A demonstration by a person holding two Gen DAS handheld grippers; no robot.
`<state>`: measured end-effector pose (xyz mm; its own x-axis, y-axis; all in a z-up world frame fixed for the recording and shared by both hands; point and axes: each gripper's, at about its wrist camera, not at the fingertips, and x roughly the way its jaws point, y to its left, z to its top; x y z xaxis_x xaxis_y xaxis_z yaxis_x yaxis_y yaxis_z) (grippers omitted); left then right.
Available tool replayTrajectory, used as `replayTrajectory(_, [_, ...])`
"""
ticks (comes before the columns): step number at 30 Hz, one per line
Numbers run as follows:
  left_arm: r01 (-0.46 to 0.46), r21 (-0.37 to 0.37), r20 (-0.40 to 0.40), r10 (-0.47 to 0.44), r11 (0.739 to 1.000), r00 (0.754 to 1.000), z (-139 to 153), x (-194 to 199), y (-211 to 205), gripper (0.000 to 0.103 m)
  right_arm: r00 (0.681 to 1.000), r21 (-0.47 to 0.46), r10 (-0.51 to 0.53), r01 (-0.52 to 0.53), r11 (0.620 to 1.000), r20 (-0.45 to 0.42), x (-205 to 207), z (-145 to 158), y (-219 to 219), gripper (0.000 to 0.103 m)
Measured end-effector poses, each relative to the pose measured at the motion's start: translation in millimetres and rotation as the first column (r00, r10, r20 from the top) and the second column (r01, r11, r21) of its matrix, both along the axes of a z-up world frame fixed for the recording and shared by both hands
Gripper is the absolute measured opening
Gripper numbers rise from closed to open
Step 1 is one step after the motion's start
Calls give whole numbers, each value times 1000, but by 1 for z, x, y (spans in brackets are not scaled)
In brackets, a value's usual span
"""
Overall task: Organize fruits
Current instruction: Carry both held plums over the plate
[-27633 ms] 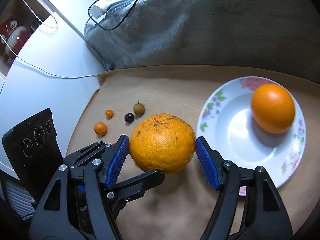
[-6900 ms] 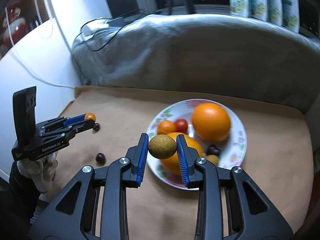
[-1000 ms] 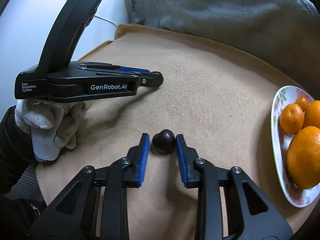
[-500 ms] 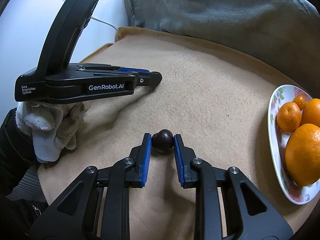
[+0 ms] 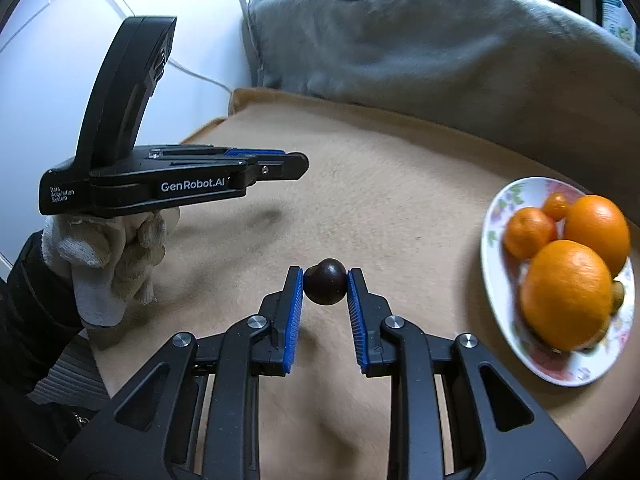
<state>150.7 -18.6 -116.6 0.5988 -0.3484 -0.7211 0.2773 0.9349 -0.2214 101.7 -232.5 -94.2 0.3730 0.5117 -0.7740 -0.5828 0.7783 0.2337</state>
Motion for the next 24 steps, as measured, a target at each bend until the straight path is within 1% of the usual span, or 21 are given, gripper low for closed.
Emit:
replayTrajectory(7, [28, -13, 23, -28, 1000, 999, 10, 0, -19, 19, 998, 3, -49, 49, 999, 42, -8, 18, -34, 23])
replayTrajectory(12, [54, -22, 38, -53, 998, 998, 17, 3, -38, 19, 992, 2, -109, 109, 994, 57, -13, 28, -65, 23])
replayTrajectory(24, [139, -4, 91, -138, 990, 986, 37, 3, -90, 19, 972, 14, -218, 218, 976, 88, -15, 41, -120, 23])
